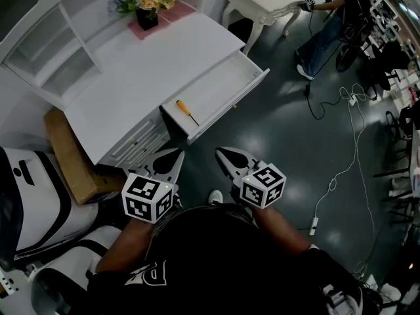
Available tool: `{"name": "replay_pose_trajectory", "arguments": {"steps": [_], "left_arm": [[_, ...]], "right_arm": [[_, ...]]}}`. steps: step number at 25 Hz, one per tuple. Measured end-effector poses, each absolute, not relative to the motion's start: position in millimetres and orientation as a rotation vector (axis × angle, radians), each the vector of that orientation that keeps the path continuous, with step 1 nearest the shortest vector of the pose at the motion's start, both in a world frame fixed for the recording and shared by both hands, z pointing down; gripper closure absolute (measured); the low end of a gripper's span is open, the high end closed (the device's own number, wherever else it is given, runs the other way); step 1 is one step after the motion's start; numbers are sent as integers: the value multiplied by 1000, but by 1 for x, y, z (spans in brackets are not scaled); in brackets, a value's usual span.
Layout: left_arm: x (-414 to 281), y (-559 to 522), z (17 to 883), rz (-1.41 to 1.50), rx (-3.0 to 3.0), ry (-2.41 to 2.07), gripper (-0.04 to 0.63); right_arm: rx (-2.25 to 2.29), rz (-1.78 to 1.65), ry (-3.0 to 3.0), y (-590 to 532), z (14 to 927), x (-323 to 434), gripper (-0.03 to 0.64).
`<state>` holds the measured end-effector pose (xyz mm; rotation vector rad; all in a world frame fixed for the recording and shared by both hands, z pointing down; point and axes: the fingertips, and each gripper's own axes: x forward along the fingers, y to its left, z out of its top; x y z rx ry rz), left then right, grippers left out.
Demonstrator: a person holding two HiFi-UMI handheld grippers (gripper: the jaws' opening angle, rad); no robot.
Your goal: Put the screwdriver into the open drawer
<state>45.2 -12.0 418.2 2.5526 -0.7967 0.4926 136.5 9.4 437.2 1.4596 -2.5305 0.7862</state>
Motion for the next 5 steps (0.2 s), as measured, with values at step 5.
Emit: {"name": "replay_pose_trajectory", "arguments": {"steps": [5], "left_arm": [[45, -11, 420, 493, 2549, -799, 580]], "right_arm": [[1471, 791, -2525, 11, 439, 139, 609]]}}
